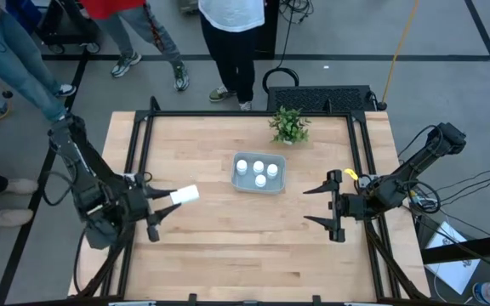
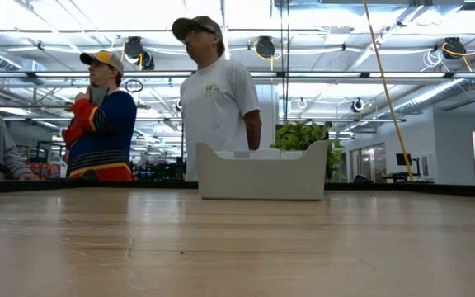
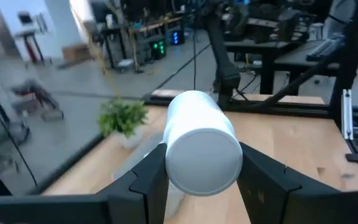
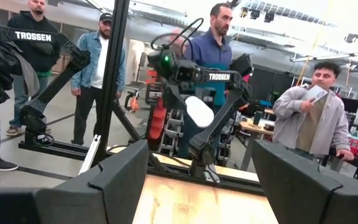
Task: Pick and place pill bottles into a basket
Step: Put the white medicine bottle into the bin
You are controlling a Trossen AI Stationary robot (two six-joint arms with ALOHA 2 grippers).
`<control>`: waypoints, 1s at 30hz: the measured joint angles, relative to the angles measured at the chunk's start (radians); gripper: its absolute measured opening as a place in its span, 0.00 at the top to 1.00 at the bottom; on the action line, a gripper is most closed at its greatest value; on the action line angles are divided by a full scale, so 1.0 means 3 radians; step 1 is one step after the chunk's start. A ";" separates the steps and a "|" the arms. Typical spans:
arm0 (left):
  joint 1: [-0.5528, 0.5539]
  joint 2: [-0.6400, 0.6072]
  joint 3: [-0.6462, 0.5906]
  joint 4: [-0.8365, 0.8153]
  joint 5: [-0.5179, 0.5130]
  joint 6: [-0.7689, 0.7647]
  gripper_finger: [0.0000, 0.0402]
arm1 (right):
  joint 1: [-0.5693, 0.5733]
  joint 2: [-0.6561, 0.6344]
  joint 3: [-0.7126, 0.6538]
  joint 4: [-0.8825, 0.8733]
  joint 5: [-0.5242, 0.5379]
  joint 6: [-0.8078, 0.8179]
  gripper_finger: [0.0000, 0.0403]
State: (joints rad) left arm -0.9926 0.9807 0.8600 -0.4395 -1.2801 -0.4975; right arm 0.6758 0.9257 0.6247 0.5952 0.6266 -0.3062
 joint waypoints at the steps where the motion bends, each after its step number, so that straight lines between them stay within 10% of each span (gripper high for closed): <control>1: -0.0020 0.0008 0.0000 0.0120 -0.0026 0.0173 0.59 | 0.0000 0.0000 0.0000 -0.0009 0.0000 0.0019 0.30; 17: 0.0477 -0.0085 0.0000 0.0642 -0.0265 0.1384 0.59 | 0.0001 0.0001 0.0000 -0.0087 0.0001 0.0098 0.30; 30: 0.1690 -0.0590 0.0000 0.1763 0.1792 0.2614 0.59 | 0.0001 0.0001 -0.0001 -0.0081 0.0001 0.0022 0.30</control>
State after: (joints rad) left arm -0.4857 0.8035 0.8600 0.0892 -0.7424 0.2868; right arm 0.6762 0.9260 0.6244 0.5709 0.6270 -0.2996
